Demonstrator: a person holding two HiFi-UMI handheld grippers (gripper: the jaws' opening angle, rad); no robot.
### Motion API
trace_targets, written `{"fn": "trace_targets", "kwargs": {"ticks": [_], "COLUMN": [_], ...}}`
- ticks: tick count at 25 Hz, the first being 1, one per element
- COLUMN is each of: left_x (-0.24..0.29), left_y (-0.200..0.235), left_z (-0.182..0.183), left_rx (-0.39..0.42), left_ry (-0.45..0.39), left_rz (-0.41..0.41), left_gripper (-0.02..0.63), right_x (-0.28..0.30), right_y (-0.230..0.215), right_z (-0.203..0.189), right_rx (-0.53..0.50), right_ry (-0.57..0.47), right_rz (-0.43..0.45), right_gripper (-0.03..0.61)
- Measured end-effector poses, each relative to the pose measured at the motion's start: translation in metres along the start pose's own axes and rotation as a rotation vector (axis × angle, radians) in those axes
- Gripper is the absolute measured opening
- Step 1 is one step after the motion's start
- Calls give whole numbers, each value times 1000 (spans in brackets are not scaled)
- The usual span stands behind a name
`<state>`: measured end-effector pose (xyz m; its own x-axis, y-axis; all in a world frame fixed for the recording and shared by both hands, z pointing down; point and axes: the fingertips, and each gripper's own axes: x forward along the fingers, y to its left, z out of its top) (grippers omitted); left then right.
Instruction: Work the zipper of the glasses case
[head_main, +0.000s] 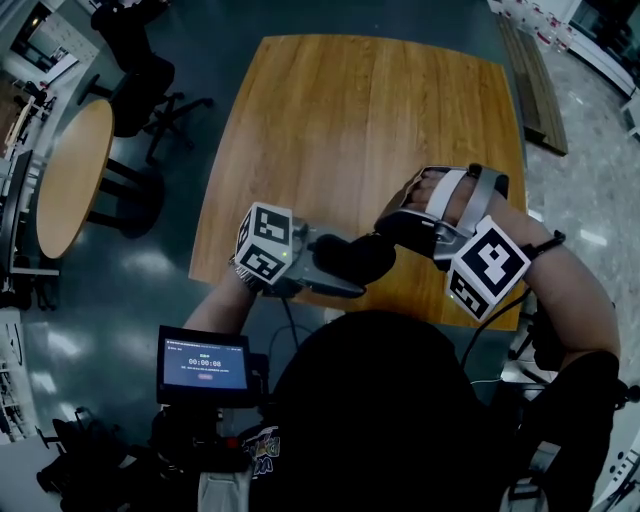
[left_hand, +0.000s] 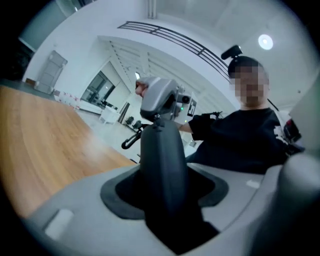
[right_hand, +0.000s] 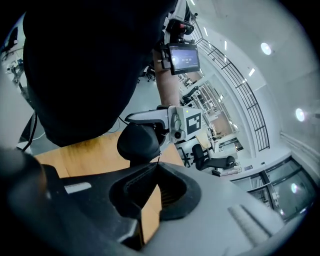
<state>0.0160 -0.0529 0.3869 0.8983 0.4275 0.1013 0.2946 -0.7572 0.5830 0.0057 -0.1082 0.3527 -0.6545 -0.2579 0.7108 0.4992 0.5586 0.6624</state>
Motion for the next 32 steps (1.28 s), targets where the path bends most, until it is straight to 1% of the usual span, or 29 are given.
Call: {"fn": "trace_targets", "kwargs": {"ticks": [2, 7, 9, 11, 12, 13, 15, 16, 18, 19, 21, 22, 25, 28, 30, 32], "left_x": [-1, -5, -14, -32, -38, -39, -30, -25, -18, -17, -15, -15, -12, -10, -9, -9], "left_y": [1, 6, 10, 15, 15, 12, 4, 2, 2, 2, 1, 1, 2, 3, 1, -2], "left_z": [1, 3, 10, 18, 20, 20, 16, 13, 5, 0, -6, -8, -20, -34, -41, -48], "left_rx": [-4, -4, -32, -72, -74, -57, -13, 2, 35, 56, 102, 121, 156, 179, 182, 171], "left_ry": [-32, -67, -133, -239, -268, -258, -171, -124, -36, 10, 112, 161, 305, 433, 498, 549], "left_rz": [4, 39, 51, 63, 72, 83, 90, 85, 86, 96, 127, 139, 160, 170, 165, 145], "left_gripper": [247, 249, 249, 249, 249, 247, 249, 250, 250, 250, 252, 253, 255, 255, 255, 255], "right_x": [0, 1, -3, -7, -9, -10, -14, -15, -17, -16, -13, -10, 2, 9, 11, 12], "right_y": [-1, -4, -6, -5, -6, -9, -20, -25, -25, -23, -13, -7, 7, 15, 21, 29], "right_z": [0, -2, -3, -5, -6, -7, -9, -9, -7, -5, -1, 0, 4, 17, 26, 33], "right_rx": [-5, 17, 30, 47, 60, 76, 123, 145, 163, 153, 97, 52, -89, -155, -190, -229], "right_ry": [1, -6, -9, -9, -10, -15, -38, -50, -64, -65, -45, -24, 26, 18, 12, 7], "right_rz": [-7, -25, -40, -56, -71, -93, -137, -139, -104, -78, -31, -10, 32, 84, 119, 141], "right_gripper": [2, 2, 2, 2, 2, 2, 5, 5, 17, 65, 75, 87, 92, 106, 129, 109]}}
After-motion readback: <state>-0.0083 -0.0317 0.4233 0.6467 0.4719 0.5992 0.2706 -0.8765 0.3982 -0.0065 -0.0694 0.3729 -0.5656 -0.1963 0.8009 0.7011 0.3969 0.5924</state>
